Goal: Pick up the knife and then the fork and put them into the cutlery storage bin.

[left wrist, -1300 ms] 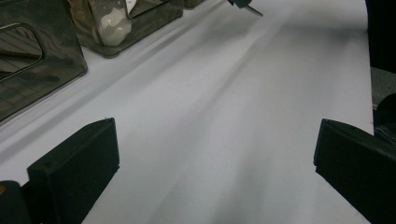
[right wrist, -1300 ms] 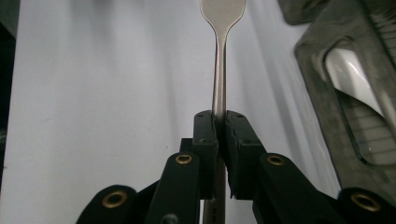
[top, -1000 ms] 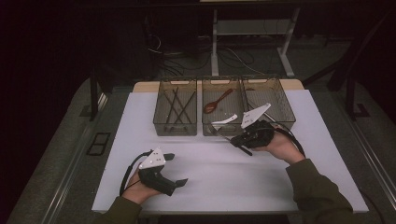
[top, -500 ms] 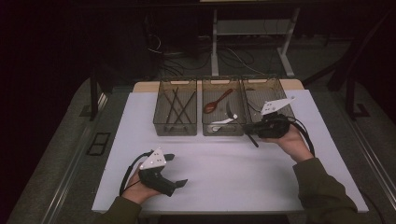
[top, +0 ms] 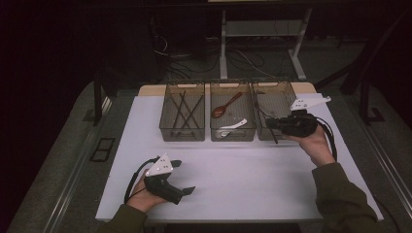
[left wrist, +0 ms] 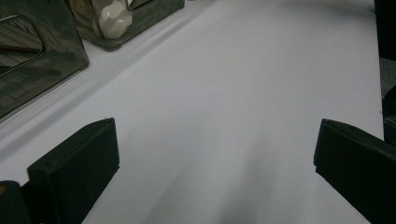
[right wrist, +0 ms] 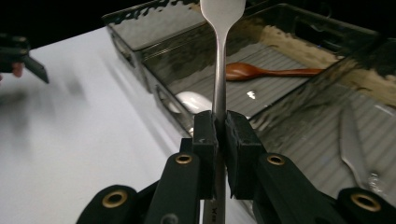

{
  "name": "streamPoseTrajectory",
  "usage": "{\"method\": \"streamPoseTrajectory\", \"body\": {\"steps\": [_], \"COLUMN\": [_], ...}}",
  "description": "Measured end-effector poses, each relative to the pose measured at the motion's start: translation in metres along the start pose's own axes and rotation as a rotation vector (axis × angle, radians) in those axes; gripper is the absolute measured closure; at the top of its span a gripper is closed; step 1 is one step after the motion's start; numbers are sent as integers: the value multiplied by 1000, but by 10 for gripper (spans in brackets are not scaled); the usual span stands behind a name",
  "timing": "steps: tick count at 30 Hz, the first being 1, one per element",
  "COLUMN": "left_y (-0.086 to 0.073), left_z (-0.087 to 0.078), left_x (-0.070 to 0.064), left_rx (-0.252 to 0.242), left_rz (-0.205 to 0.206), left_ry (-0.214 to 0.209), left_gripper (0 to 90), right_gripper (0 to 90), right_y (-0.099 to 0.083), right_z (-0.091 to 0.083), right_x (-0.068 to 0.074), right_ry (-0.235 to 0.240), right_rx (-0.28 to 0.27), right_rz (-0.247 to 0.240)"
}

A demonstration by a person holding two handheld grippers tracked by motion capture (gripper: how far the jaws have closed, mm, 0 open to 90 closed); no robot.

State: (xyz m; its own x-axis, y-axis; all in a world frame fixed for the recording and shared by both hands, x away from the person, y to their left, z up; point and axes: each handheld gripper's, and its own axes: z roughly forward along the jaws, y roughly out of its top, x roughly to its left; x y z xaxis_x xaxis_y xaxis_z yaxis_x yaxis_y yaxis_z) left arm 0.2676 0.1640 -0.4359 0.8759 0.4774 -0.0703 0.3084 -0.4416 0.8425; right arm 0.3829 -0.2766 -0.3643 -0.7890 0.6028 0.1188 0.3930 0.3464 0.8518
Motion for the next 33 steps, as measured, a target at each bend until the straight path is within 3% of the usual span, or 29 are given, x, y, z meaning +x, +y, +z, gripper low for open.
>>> {"method": "streamPoseTrajectory", "body": {"steps": [19,33], "left_y": [0,0], "left_z": [1,1], "left_x": [0,-1], "left_rx": [-2,-5], "left_rz": [-3,-4], "left_ry": [-2,-3], "left_gripper": [0,0], "right_gripper": [827,827], "right_y": [-3,11], "right_z": [-32,-38], "right_x": [-33,-63], "right_ry": [-144,-248], "right_rx": [-100,-94], "right_rz": [74,112]}}
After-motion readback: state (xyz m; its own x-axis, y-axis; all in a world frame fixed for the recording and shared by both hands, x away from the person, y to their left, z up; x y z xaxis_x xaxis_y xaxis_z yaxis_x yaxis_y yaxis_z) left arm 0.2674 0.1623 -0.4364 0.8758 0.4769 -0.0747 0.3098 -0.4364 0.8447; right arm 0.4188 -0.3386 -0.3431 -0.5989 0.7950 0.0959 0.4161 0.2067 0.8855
